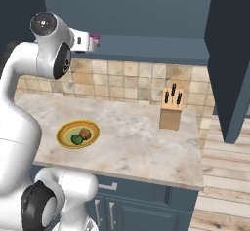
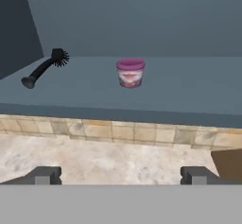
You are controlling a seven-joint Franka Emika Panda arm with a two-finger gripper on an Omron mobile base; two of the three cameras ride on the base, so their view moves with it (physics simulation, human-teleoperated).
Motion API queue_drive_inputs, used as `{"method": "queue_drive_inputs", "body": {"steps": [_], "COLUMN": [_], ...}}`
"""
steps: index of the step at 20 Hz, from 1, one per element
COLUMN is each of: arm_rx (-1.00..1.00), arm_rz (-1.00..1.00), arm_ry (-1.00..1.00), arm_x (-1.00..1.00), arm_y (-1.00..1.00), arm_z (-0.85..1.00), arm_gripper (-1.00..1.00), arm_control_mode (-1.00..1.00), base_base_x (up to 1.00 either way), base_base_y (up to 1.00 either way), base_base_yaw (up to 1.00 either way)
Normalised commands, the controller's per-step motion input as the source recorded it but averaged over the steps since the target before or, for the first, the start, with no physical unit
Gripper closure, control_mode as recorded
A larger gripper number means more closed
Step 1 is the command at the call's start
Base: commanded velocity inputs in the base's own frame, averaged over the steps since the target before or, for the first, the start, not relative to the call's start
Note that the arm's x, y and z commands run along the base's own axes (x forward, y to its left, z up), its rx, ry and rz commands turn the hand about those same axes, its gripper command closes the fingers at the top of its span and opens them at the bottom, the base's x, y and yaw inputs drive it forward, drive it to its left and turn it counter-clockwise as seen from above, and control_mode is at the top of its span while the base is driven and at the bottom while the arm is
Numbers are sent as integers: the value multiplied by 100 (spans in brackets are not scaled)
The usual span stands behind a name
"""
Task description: Pick the avocado and bread from the counter and place them on the plate. Then pick the jam from the cabinet and place it next to the plate. Lastly close the cabinet door.
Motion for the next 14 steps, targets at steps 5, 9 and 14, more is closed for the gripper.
{"method": "queue_drive_inputs", "body": {"steps": [5, 9, 14], "arm_rx": [13, 1, 0], "arm_rz": [0, 0, 0], "arm_ry": [13, 3, 0], "arm_x": [51, 28, 14], "arm_y": [0, 0, 0], "arm_z": [0, 0, 0], "arm_gripper": [-100, -100, -100], "arm_control_mode": [-100, -100, -100], "base_base_x": [0, 0, 0], "base_base_y": [0, 0, 0], "base_base_yaw": [0, 0, 0]}}
